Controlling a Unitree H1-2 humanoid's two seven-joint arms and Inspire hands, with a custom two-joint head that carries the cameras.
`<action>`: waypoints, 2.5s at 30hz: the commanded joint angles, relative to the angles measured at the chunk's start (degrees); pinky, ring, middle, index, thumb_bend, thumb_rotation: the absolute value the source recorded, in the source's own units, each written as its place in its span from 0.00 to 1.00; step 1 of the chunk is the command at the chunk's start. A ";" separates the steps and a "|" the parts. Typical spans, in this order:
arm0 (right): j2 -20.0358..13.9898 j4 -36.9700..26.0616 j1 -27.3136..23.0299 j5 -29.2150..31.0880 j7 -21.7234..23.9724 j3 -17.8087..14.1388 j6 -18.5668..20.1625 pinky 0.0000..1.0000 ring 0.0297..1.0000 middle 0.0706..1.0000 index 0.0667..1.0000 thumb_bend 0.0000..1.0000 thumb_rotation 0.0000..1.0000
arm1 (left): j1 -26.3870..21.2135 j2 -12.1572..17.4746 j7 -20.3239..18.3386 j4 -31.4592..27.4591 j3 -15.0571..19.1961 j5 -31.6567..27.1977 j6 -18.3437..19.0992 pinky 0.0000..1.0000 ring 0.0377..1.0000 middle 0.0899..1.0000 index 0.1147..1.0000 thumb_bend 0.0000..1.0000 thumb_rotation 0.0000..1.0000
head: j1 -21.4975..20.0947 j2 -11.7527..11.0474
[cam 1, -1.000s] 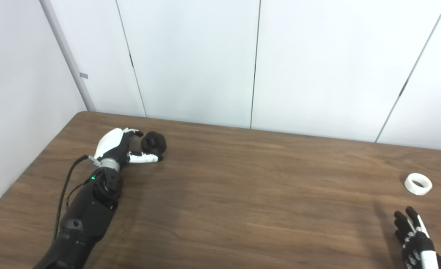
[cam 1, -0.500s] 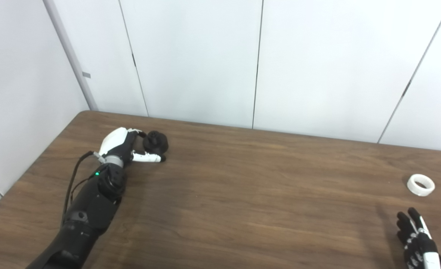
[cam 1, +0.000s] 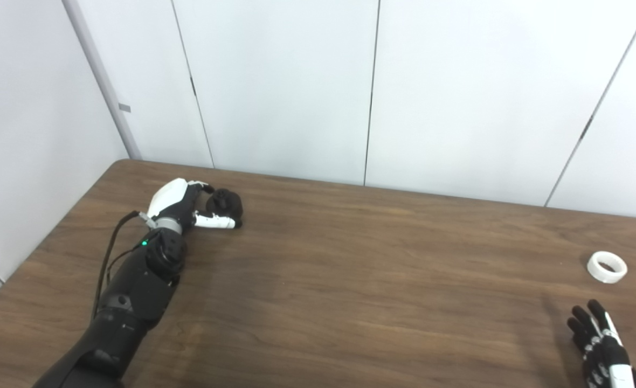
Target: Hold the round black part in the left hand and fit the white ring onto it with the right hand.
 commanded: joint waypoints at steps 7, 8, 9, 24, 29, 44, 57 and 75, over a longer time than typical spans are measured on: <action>1.67 2.46 2.49 0.03 -0.34 0.60 -0.49 1.00 0.96 0.95 0.99 0.53 1.00 | -3.37 0.89 0.66 -0.44 0.60 -0.76 0.34 1.00 1.00 0.96 0.79 0.99 0.38 | -0.10 0.22; 1.71 2.40 2.49 0.14 -0.32 0.58 -0.43 1.00 0.96 0.95 0.99 0.54 1.00 | -3.41 0.83 0.78 -0.35 0.58 -0.80 0.53 1.00 1.00 0.96 0.78 0.98 0.36 | -0.10 0.22; 1.70 2.32 2.50 0.12 -0.33 0.60 -0.26 1.00 0.96 0.95 0.99 0.54 1.00 | -3.44 0.80 0.83 -0.29 0.52 -0.83 0.74 1.00 1.00 0.95 0.77 0.97 0.35 | -0.10 0.22; 1.78 2.13 2.81 0.71 -0.22 0.35 -0.06 1.00 0.96 0.95 1.00 0.54 1.00 | -3.20 0.09 3.23 1.25 2.82 -4.06 -2.93 0.88 0.97 0.87 0.49 0.66 0.10 | 0.30 0.50; 1.68 2.04 2.93 0.43 -0.23 0.36 -0.29 1.00 0.96 0.96 1.00 0.55 1.00 | -3.09 -0.51 6.26 2.00 3.63 -4.52 -4.83 0.83 0.89 0.80 0.41 0.52 0.04 | 0.20 0.67; 1.58 1.20 3.26 0.65 -0.17 0.17 0.61 1.00 0.96 0.96 1.00 0.57 1.00 | -1.18 0.64 7.09 -1.16 1.42 -2.30 -5.87 0.77 0.84 0.77 0.41 0.52 0.04 | 0.18 1.35; 1.76 0.39 3.39 -1.79 -1.00 0.60 1.26 1.00 0.94 0.94 0.98 0.57 1.00 | 6.32 0.92 3.70 -16.88 -0.64 0.91 -3.99 0.82 0.89 0.76 0.42 0.52 0.04 | -1.66 2.61; 2.70 -1.40 3.45 -3.42 -1.37 2.32 1.18 1.00 0.96 0.94 0.96 0.55 0.99 | 20.40 -1.94 -9.42 -48.99 -8.47 11.69 1.58 0.99 0.89 0.76 0.42 0.52 0.05 | -7.52 6.06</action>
